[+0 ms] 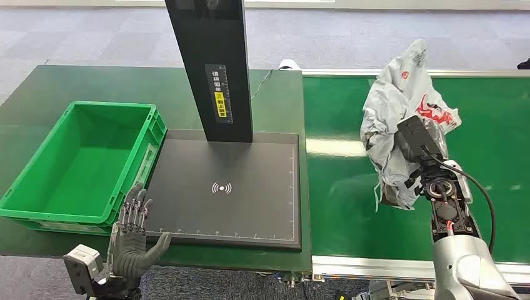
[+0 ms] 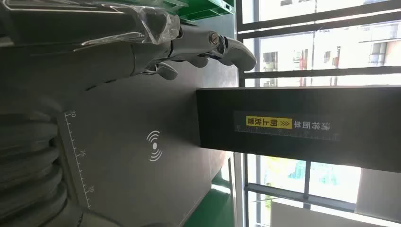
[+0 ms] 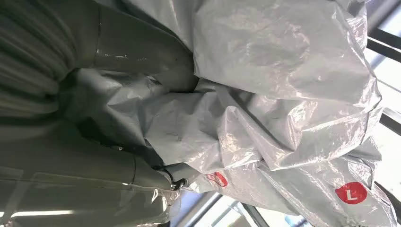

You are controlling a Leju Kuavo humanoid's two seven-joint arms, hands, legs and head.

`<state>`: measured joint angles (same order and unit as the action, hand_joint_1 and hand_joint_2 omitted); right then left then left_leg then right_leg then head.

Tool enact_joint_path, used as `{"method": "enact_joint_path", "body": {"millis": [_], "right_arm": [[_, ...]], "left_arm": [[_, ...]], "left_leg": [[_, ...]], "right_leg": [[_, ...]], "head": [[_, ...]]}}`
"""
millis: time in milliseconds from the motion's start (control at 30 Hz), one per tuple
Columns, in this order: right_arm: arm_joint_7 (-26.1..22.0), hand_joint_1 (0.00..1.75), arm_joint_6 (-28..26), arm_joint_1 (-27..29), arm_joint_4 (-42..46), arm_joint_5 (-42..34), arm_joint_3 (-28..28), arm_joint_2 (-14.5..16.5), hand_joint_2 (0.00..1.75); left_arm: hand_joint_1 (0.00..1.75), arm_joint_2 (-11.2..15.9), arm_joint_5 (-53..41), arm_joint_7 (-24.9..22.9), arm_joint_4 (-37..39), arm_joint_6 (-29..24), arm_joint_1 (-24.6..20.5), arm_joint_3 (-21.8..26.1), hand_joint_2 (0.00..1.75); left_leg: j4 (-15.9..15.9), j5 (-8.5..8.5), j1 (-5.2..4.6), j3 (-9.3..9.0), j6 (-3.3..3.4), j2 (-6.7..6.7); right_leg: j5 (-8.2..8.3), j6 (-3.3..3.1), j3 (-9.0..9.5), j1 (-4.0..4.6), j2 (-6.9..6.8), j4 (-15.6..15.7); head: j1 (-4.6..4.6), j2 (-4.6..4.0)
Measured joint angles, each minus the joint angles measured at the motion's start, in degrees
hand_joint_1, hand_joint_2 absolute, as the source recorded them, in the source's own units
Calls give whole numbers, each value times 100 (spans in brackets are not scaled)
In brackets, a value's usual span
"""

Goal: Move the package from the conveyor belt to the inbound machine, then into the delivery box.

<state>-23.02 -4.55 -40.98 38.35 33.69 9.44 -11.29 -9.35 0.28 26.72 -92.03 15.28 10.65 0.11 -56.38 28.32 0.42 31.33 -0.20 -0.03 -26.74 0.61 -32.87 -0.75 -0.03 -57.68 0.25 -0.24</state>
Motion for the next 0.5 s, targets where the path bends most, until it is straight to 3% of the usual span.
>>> {"method": "enact_joint_path", "body": {"millis": [233, 367, 500], "right_arm": [[-372, 175, -133, 276, 937, -982, 250, 168, 175], [-486, 175, 432, 413, 1434, -1323, 192, 306, 175], [-448, 175, 960, 532, 1937, -1222, -317, 501, 175]], "left_arm": [[0, -1, -17, 75, 8, -7, 0, 1, 175], [0, 9, -16, 108, 38, 16, -22, 4, 175], [0, 22, -17, 133, 87, 95, -85, 8, 175]], "left_leg": [[0, 1, 0, 1, 0, 1], [1, 0, 0, 0, 0, 4], [1, -2, 5, -2, -2, 5]], "right_leg": [[-1, 0, 0, 0, 1, 0], [0, 0, 1, 0, 2, 0], [1, -2, 0, 4, 3, -1]], "head": [[1, 0], [1, 0], [0, 0]]}}
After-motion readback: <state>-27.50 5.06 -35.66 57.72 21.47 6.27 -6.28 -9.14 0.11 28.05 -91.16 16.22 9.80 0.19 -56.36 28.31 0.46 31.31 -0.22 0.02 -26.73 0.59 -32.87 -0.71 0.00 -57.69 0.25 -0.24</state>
